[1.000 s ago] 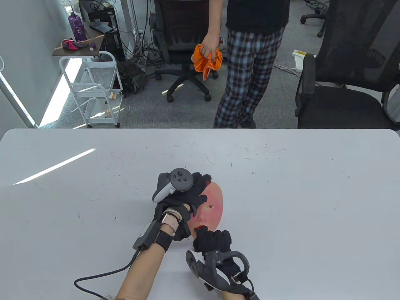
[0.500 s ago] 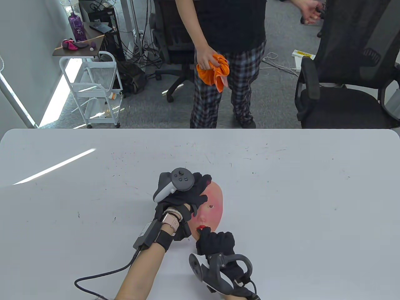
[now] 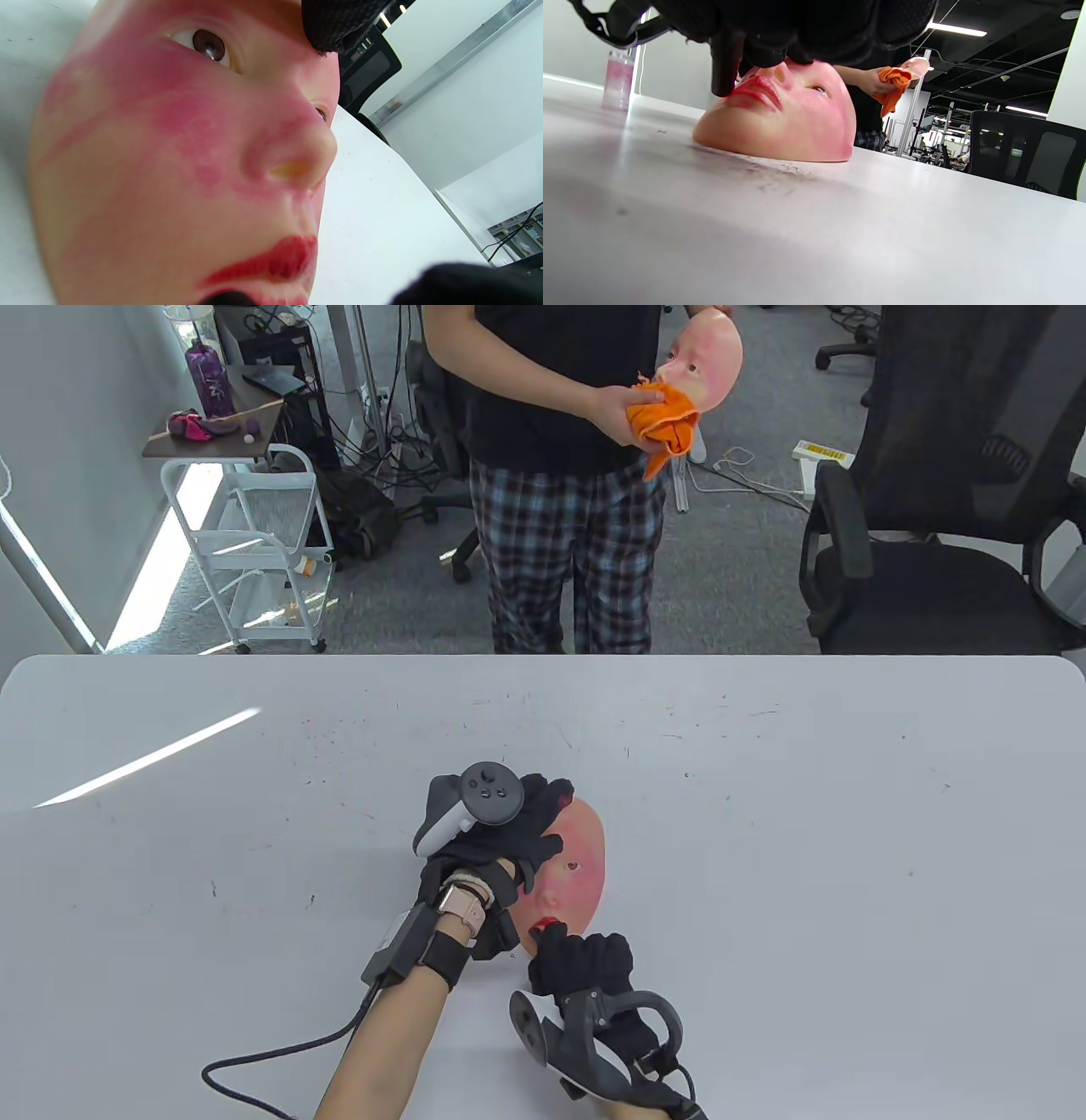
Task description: Apply lipstick on mannequin lips
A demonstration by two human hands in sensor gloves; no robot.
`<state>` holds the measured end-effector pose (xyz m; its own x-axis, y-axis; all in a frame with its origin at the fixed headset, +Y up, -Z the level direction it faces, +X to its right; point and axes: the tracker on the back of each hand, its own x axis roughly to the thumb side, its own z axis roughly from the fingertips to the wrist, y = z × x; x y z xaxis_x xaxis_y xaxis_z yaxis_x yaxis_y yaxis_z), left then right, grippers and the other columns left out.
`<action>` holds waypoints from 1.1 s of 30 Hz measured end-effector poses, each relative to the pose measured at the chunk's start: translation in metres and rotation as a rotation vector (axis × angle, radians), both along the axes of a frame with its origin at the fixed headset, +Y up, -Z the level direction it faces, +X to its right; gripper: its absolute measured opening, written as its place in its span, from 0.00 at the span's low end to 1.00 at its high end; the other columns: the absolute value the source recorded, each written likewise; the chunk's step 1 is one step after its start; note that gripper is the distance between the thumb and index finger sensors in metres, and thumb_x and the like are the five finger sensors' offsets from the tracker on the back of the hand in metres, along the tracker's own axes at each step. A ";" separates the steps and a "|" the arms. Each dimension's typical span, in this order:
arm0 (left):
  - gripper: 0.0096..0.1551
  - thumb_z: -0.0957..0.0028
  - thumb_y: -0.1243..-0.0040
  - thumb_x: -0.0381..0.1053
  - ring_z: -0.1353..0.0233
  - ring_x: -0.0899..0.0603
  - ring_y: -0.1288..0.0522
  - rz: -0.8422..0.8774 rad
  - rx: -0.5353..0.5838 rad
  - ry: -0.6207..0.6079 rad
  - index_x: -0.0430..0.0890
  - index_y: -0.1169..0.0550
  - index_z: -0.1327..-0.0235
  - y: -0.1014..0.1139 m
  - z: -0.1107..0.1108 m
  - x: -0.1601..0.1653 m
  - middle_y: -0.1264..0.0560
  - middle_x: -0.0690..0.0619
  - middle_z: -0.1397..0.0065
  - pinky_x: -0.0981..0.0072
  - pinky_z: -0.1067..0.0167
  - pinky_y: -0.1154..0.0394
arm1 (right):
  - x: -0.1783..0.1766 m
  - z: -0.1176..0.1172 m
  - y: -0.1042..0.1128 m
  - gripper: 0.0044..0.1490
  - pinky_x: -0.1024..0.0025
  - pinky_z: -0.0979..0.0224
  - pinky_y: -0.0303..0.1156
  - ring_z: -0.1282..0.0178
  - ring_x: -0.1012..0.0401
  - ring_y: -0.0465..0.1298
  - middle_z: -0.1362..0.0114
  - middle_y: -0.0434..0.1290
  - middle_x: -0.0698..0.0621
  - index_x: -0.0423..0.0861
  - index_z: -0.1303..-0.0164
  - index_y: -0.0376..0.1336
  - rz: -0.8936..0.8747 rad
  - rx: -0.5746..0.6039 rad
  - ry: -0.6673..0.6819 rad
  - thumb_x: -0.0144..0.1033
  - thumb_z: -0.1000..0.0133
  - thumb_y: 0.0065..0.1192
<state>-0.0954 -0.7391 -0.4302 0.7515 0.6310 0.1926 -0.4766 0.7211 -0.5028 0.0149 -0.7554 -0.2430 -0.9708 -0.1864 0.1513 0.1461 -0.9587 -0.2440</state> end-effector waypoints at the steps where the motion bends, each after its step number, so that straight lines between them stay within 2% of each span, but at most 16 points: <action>1: 0.43 0.42 0.43 0.53 0.16 0.39 0.63 0.000 0.001 0.000 0.65 0.49 0.16 0.000 0.000 0.000 0.60 0.52 0.12 0.38 0.21 0.59 | 0.001 0.000 0.000 0.33 0.48 0.35 0.70 0.61 0.58 0.77 0.66 0.78 0.56 0.44 0.41 0.71 -0.008 0.004 -0.001 0.52 0.49 0.59; 9: 0.43 0.42 0.43 0.53 0.16 0.39 0.63 0.003 0.000 0.002 0.65 0.49 0.16 0.000 0.000 0.000 0.60 0.52 0.12 0.38 0.21 0.59 | 0.024 0.003 0.002 0.33 0.48 0.37 0.71 0.62 0.58 0.78 0.68 0.78 0.56 0.43 0.42 0.72 -0.096 0.039 -0.038 0.51 0.50 0.60; 13: 0.43 0.42 0.43 0.53 0.16 0.40 0.63 0.006 -0.001 0.002 0.65 0.49 0.16 0.000 0.000 -0.001 0.60 0.52 0.12 0.38 0.21 0.59 | 0.022 0.000 0.000 0.33 0.48 0.36 0.71 0.62 0.58 0.78 0.67 0.78 0.56 0.43 0.42 0.71 -0.176 -0.017 -0.009 0.51 0.50 0.60; 17: 0.43 0.42 0.43 0.53 0.16 0.39 0.64 0.004 -0.001 0.003 0.65 0.49 0.16 0.000 0.000 -0.001 0.60 0.52 0.12 0.38 0.21 0.60 | 0.033 -0.001 0.001 0.33 0.48 0.36 0.71 0.62 0.58 0.78 0.68 0.78 0.56 0.43 0.42 0.72 -0.179 -0.006 -0.054 0.51 0.50 0.60; 20: 0.43 0.42 0.43 0.53 0.16 0.40 0.64 0.005 -0.001 0.003 0.65 0.49 0.16 0.000 0.000 -0.001 0.60 0.52 0.12 0.38 0.21 0.60 | 0.040 -0.003 -0.001 0.33 0.48 0.36 0.70 0.62 0.58 0.77 0.68 0.78 0.56 0.42 0.42 0.71 -0.218 -0.043 -0.081 0.51 0.50 0.60; 24: 0.43 0.42 0.43 0.53 0.16 0.39 0.63 0.002 -0.003 0.001 0.65 0.49 0.16 0.000 0.000 -0.001 0.60 0.52 0.12 0.38 0.21 0.59 | 0.040 -0.003 -0.002 0.33 0.48 0.36 0.70 0.62 0.58 0.77 0.68 0.78 0.56 0.43 0.42 0.72 -0.295 -0.074 -0.011 0.51 0.50 0.60; 33: 0.44 0.43 0.43 0.53 0.16 0.39 0.64 0.005 -0.001 0.004 0.66 0.49 0.16 -0.001 0.000 -0.001 0.60 0.53 0.12 0.37 0.21 0.59 | 0.045 -0.005 -0.004 0.33 0.48 0.36 0.70 0.62 0.58 0.77 0.67 0.78 0.56 0.43 0.42 0.71 -0.245 -0.101 -0.098 0.51 0.50 0.60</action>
<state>-0.0961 -0.7398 -0.4298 0.7491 0.6349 0.1893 -0.4819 0.7183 -0.5019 0.0602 -0.7591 -0.2480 -0.9959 0.0673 0.0606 -0.0753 -0.9871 -0.1414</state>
